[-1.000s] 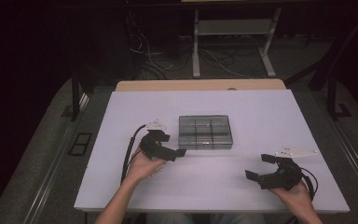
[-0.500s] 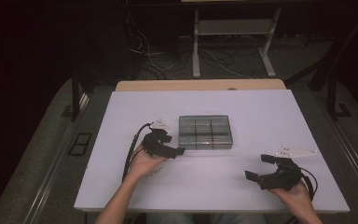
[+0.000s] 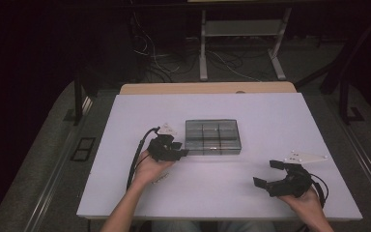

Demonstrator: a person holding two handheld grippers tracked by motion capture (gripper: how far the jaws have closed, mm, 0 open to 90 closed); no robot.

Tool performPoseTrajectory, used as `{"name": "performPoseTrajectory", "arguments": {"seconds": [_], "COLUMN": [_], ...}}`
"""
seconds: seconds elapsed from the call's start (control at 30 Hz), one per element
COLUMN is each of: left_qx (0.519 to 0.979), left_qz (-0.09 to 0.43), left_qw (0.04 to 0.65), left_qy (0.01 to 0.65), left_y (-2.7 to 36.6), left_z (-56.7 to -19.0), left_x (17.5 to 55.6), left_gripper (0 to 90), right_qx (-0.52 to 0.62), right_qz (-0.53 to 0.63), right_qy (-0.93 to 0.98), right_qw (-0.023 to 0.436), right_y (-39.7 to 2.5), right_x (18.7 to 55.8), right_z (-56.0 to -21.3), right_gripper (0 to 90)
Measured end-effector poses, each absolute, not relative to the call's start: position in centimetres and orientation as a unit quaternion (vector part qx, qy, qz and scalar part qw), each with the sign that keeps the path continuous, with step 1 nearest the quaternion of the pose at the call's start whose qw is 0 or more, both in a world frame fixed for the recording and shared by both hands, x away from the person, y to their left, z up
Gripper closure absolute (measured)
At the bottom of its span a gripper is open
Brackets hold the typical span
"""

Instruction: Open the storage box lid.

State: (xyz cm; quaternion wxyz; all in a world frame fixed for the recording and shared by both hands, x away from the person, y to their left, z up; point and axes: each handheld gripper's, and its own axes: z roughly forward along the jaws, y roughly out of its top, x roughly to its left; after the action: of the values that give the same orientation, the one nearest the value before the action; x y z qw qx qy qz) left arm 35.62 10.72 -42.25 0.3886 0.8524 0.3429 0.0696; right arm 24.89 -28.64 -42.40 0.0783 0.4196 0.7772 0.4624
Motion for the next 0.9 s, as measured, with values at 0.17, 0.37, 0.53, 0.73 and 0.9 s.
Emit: {"name": "performPoseTrajectory", "arguments": {"seconds": [0.17,0.37,0.53,0.73,0.9], "left_qx": [0.855,0.856,0.855,0.849,0.847], "left_qz": [0.076,0.084,0.084,0.072,0.072], "left_qw": [0.389,0.391,0.395,0.404,0.411], "left_qy": [0.335,0.329,0.327,0.333,0.330], "left_y": [10.46,10.35,10.51,10.80,10.87], "left_z": [-42.16,-42.12,-42.13,-42.16,-42.06], "left_x": [35.33,34.99,34.82,34.85,34.79], "left_gripper": [61.0,67.4,72.4,77.1,80.0], "right_qx": [0.419,0.418,0.418,0.420,0.420], "right_qz": [0.462,0.461,0.461,0.461,0.461], "right_qy": [0.777,0.779,0.779,0.777,0.777], "right_qw": [0.079,0.080,0.081,0.082,0.084], "right_y": [-28.70,-28.69,-28.69,-28.68,-28.68], "right_x": [24.92,24.94,24.95,24.91,24.91], "right_z": [-42.43,-42.46,-42.48,-42.44,-42.44], "right_gripper": [0.5,0.5,0.5,0.5,0.5]}}
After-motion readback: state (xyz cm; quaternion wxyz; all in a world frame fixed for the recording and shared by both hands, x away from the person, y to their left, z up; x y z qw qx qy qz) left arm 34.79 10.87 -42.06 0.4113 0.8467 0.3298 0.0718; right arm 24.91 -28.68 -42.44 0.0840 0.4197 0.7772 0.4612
